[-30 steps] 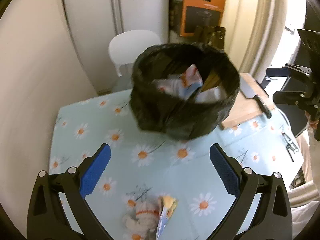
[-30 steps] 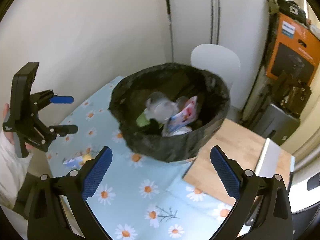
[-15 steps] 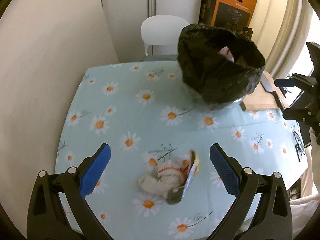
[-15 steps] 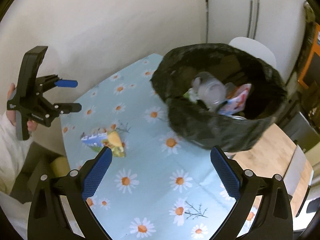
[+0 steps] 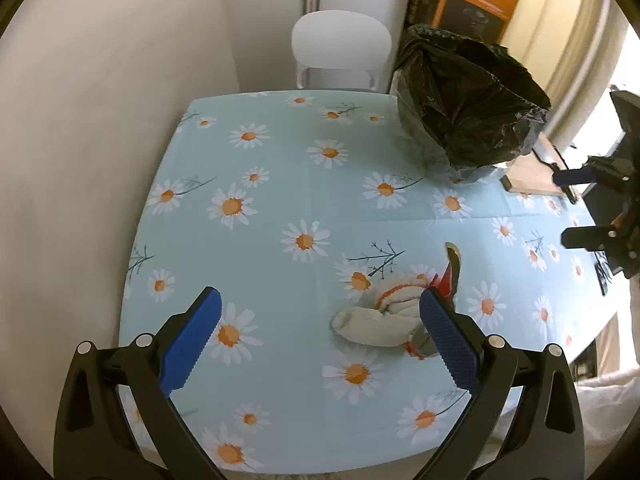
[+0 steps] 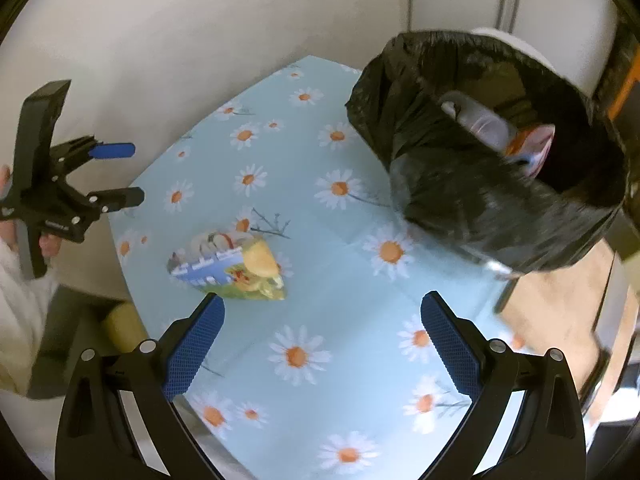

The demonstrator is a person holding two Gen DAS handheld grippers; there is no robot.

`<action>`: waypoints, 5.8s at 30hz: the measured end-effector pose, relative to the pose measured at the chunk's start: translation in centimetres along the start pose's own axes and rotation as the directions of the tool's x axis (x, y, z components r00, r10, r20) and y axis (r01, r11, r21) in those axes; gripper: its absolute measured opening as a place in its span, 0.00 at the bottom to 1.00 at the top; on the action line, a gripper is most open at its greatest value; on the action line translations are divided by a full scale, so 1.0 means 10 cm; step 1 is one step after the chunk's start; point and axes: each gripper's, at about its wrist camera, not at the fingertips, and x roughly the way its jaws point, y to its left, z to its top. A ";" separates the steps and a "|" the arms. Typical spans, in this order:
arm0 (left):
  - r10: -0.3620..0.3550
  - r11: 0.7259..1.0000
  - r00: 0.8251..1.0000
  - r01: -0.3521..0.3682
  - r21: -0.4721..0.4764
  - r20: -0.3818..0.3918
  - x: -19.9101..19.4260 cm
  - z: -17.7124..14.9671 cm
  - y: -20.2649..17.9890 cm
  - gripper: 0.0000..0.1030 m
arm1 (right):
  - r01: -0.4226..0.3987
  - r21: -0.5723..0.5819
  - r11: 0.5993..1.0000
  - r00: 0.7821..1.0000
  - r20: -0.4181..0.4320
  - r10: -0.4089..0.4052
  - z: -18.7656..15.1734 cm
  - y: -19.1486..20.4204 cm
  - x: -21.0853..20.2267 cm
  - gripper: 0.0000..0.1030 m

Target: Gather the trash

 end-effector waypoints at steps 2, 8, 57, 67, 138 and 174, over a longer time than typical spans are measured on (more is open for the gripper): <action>-0.013 1.000 1.000 0.013 0.021 -0.009 0.05 0.02 0.11 0.94 | 0.003 0.039 0.999 1.000 -0.015 -0.003 0.01 0.08 0.07 0.92; -0.084 0.990 0.995 0.088 0.107 -0.047 0.20 0.09 0.35 0.94 | 0.012 0.130 0.991 0.998 -0.057 -0.005 0.08 0.31 0.26 0.92; -0.382 0.770 0.884 0.466 0.436 -0.271 0.87 -0.10 -0.31 0.94 | 0.059 0.540 0.840 0.995 -0.095 -0.009 -0.45 0.13 0.58 0.04; -0.342 0.820 0.882 0.449 0.355 -0.325 0.98 -0.33 -0.53 0.94 | 0.047 0.470 0.881 0.992 -0.126 0.014 -0.51 -0.08 0.46 0.05; -0.380 0.863 0.908 0.279 0.421 0.177 0.39 2.10 -1.55 0.55 | 0.011 0.309 0.951 0.915 0.380 -0.134 0.67 -1.72 -1.19 0.07; -0.227 0.952 0.931 0.151 0.264 0.286 0.03 1.39 -1.75 0.94 | 0.100 0.234 0.967 0.872 0.447 -0.198 -0.10 -1.49 -1.26 0.90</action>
